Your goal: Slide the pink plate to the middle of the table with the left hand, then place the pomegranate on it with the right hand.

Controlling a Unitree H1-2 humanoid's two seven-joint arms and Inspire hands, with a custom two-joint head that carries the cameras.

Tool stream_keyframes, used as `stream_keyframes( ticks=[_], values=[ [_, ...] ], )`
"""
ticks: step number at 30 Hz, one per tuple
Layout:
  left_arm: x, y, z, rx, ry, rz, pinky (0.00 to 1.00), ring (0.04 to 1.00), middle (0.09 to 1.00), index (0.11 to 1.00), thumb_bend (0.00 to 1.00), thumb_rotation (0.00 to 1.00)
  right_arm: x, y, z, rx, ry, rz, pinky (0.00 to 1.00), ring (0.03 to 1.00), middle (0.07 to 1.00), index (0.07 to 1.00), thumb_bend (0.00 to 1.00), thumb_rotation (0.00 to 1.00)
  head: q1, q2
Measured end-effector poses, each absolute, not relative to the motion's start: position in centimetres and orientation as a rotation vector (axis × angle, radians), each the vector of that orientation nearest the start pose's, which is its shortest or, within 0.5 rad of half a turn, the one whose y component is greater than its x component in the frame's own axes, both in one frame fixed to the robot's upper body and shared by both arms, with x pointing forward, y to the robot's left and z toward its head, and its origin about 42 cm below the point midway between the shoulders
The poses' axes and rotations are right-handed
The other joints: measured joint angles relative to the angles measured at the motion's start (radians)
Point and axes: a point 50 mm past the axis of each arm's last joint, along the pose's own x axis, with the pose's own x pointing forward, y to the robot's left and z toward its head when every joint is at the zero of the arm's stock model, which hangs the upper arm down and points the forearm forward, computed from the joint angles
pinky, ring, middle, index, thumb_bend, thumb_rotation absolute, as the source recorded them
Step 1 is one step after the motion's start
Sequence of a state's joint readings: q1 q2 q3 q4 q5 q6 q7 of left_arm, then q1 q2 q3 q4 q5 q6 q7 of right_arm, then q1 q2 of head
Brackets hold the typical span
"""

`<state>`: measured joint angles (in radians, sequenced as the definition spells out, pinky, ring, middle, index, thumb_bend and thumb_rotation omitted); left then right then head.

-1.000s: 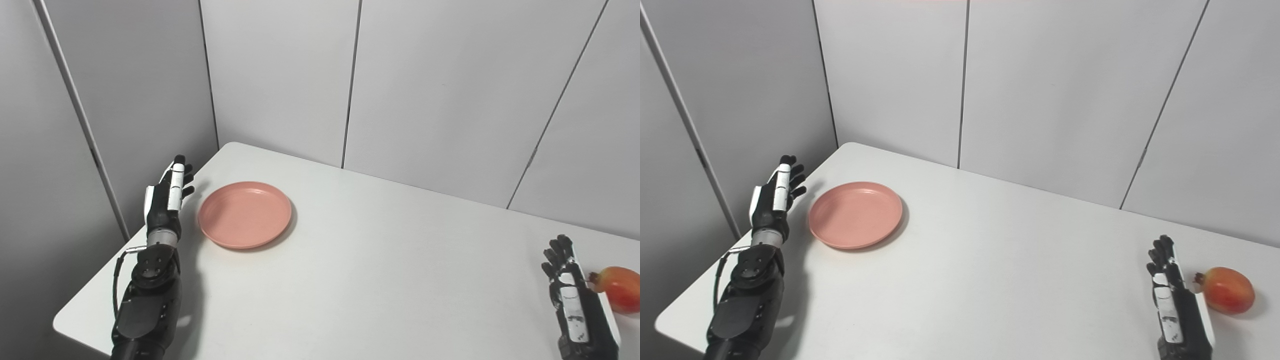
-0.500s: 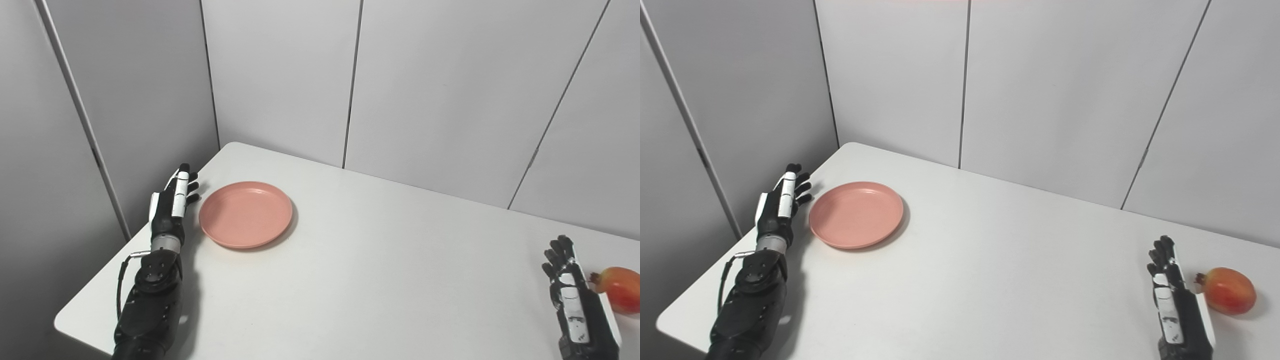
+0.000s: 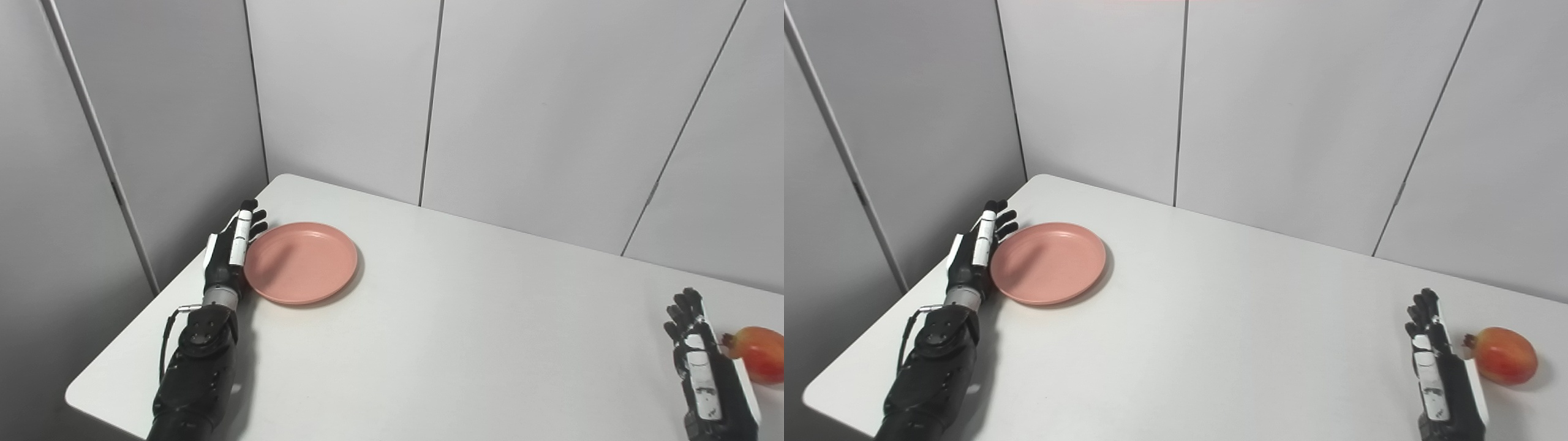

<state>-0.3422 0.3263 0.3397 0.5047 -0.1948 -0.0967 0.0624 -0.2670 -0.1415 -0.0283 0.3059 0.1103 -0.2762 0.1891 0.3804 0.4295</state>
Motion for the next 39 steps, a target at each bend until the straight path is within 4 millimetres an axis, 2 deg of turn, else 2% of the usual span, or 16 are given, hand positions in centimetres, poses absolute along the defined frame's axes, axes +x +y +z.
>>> stream_keyframes(
  ticks=[7,14,28,39],
  values=[
    [38.1,41.1,11.9,0.0,-0.019,0.407,0.88,0.9,0.9,0.894,0.68,1.0,36.8,-24.5,12.0,-0.044,-0.234,0.19,1.0,1.0,1.0,1.0,0.56,0.92,0.002,0.002],
    [38.3,40.3,11.8,0.009,-0.012,0.384,0.9,0.914,0.909,0.895,0.61,1.0,36.6,-24.5,12.0,-0.043,-0.232,0.19,1.0,1.0,1.0,1.0,0.58,0.93,-0.011,0.006],
    [38.9,38.8,11.3,-0.041,-0.042,0.38,0.91,0.93,0.928,0.926,0.68,1.0,36.5,-24.4,11.7,-0.064,-0.224,0.19,1.0,1.0,1.0,1.0,0.6,0.93,-0.035,0.011],
    [39.6,35.2,11.4,-0.05,-0.038,0.274,0.92,0.929,0.926,0.919,0.66,1.0,36.6,-24.2,11.8,-0.062,-0.226,0.194,1.0,1.0,1.0,1.0,0.57,0.94,-0.049,0.018]
  ],
)
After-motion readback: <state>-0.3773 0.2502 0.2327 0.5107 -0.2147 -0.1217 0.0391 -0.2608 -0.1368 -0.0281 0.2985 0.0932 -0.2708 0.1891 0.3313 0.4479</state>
